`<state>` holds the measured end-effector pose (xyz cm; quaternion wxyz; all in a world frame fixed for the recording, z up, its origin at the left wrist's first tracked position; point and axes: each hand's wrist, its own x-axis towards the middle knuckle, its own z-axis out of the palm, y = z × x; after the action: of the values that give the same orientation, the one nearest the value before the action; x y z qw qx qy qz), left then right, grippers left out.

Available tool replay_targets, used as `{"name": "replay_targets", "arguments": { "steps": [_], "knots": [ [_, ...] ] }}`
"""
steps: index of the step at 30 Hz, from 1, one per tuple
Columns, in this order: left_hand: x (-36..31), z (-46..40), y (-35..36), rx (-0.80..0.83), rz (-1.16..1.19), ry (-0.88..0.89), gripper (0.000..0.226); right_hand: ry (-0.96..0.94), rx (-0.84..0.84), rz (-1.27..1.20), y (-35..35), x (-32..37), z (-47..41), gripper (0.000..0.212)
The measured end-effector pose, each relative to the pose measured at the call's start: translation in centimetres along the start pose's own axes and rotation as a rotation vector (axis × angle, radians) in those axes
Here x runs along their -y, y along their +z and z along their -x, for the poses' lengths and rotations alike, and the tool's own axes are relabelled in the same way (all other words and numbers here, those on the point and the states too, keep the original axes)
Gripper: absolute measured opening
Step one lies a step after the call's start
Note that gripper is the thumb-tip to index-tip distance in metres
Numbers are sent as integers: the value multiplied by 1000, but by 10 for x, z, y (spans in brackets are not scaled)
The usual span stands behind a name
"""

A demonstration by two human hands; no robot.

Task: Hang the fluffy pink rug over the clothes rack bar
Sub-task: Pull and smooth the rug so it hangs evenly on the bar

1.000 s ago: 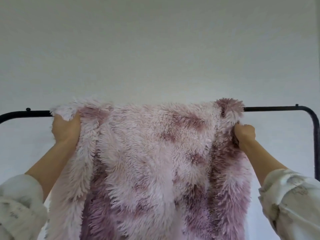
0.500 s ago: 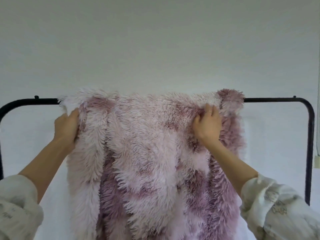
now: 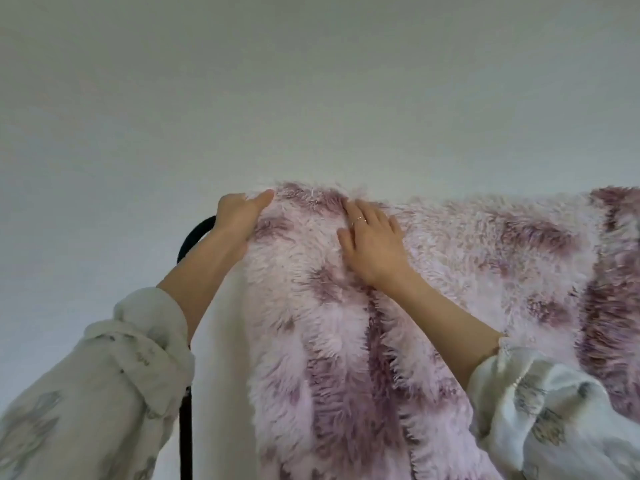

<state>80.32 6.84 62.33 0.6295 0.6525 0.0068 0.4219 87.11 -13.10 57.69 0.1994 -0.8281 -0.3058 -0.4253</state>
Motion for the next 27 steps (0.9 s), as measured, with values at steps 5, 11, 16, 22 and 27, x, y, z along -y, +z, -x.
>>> {"name": "replay_targets", "arguments": {
  "steps": [5, 11, 16, 22, 27],
  "knots": [
    [0, -33, -46, -219, 138, -38, 43, 127, -25, 31, 10, 9, -11, 53],
    [22, -45, -112, -393, 208, -156, 25, 173, -52, 121, 18, 22, -18, 50],
    [29, -43, -125, -367, 199, -148, 25, 235, -73, 163, 30, 30, -22, 55],
    [40, -41, -134, -342, 227, -252, 27, 268, -95, 166, 36, 38, -16, 57],
    [49, -34, -132, -406, 96, -162, 17, 195, -82, 141, 38, 41, -2, 59]
  ]
}}
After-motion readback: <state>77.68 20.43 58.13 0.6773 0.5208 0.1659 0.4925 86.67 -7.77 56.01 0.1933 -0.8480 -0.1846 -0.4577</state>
